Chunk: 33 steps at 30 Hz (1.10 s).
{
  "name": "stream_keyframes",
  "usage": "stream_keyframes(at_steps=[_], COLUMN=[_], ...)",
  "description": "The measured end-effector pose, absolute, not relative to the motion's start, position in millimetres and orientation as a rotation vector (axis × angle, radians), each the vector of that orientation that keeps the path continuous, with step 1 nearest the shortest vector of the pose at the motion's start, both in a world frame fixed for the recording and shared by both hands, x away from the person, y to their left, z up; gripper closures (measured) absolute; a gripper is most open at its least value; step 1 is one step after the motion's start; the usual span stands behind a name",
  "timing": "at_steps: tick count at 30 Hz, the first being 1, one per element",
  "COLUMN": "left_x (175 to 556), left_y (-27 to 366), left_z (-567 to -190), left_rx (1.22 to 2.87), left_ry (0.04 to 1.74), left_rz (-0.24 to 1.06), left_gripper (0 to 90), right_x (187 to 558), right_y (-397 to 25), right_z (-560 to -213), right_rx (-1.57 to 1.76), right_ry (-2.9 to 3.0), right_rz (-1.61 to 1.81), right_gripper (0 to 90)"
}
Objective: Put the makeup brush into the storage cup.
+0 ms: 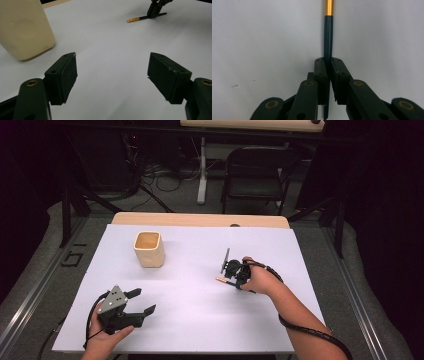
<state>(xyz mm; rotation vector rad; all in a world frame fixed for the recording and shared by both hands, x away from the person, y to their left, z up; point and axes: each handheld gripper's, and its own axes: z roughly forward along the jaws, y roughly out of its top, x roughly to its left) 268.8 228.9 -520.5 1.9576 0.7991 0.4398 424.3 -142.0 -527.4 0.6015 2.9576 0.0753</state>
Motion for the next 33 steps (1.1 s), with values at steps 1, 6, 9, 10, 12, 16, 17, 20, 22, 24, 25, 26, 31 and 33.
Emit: stream_keyframes(at_steps=[1, 6, 9, 10, 12, 16, 17, 20, 22, 24, 25, 26, 31, 33], left_x=[268.7, 268.6, 268.6, 268.7, 268.7, 268.6, 268.5, 268.5, 268.4, 268.5, 268.5, 268.5, 268.7, 268.6], left_y=[229.0, 228.9, 228.7, 228.8, 228.8, 228.7, 228.7, 228.7, 228.8, 229.0, 229.0, 229.0, 228.9, 228.6], left_z=[-520.5, -520.4, -520.5, -520.4, -520.4, -520.4, -520.3, -520.4, -520.3, -520.3, -520.3, -520.3, -520.4, -520.5], left_rx=[1.957, 1.957, 1.96, 1.962, 1.963, 1.962, 1.963, 1.96, 1.96, 1.96, 1.96, 1.96, 1.961, 1.96], left_ry=[0.8, 0.799, 0.796, 0.794, 0.795, 0.798, 0.795, 0.795, 0.8, 0.8, 0.8, 0.8, 0.799, 0.801], left_rz=[0.44, 0.438, 0.44, 0.442, 0.442, 0.441, 0.442, 0.44, 0.441, 0.442, 0.442, 0.441, 0.441, 0.438], left_gripper=[24.0, 24.0, 24.0, 24.3, 24.6, 24.8, 24.8, 24.8, 24.8, 24.8, 24.8, 24.8, 24.8, 24.9], right_x=[424.4, 425.9, 425.8, 425.7, 425.4, 424.7, 424.6, 424.6, 424.2, 424.1, 424.1, 424.0, 422.2, 421.9], right_y=[-142.0, -142.0, -142.1, -142.2, -142.3, -142.4, -142.4, -142.3, -141.9, -142.0, -142.0, -142.2, -141.6, -141.4], right_z=[-527.5, -526.7, -527.3, -527.2, -526.3, -527.3, -527.3, -527.3, -527.2, -527.2, -527.2, -526.7, -523.7, -521.8], right_rx=[0.602, 0.605, 0.607, 0.608, 0.611, 0.605, 0.603, 0.599, 0.596, 0.597, 0.597, 0.595, 0.589, 0.588], right_ry=[2.96, 2.968, 2.965, 2.965, 2.968, 2.964, 2.963, 2.963, 2.958, 2.959, 2.959, 2.958, 2.952, 2.95], right_rz=[0.076, 0.062, 0.074, 0.073, 0.058, 0.076, 0.076, 0.076, 0.072, 0.075, 0.075, 0.072, 0.077, 0.073], right_gripper=[83.2, 83.4, 83.7, 83.8, 84.0, 84.2, 84.2, 84.3, 84.3, 84.4, 84.4, 84.4, 84.5, 84.5])
